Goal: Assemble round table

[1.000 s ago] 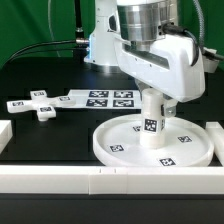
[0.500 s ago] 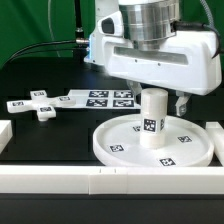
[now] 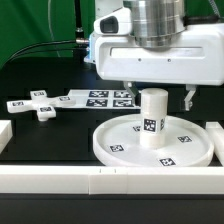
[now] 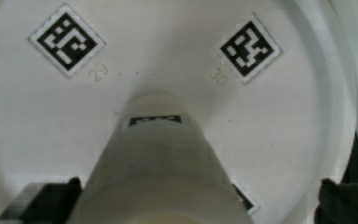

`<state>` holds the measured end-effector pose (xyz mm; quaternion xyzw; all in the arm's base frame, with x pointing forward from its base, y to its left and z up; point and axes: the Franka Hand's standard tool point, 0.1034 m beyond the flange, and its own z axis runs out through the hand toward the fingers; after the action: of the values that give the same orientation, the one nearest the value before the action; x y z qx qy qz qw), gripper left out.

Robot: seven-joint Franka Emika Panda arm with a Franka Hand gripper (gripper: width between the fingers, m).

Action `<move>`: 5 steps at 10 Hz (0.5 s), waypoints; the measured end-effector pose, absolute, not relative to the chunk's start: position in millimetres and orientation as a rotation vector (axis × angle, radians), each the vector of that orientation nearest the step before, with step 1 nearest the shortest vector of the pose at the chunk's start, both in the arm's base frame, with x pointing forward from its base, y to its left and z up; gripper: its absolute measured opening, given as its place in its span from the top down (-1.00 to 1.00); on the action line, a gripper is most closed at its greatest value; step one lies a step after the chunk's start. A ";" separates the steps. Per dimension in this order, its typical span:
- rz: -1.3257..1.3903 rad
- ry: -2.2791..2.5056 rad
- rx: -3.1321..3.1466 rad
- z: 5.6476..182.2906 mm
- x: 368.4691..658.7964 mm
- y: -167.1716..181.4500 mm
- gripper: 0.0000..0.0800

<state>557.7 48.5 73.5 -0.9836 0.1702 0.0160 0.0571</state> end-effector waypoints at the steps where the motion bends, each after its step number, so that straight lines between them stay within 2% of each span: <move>1: 0.042 0.384 -3.002 72.8 557.9 47.9 -0.62; 5: 0.013 -0.124 -3.037 72.1 558.0 47.3 -0.62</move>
Offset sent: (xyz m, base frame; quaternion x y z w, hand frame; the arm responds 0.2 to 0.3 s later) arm 0.0000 0.0000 0.0000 0.0000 0.0000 -0.1938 0.9810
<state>558.0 47.3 72.1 -0.9979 -0.0408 0.0044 0.0507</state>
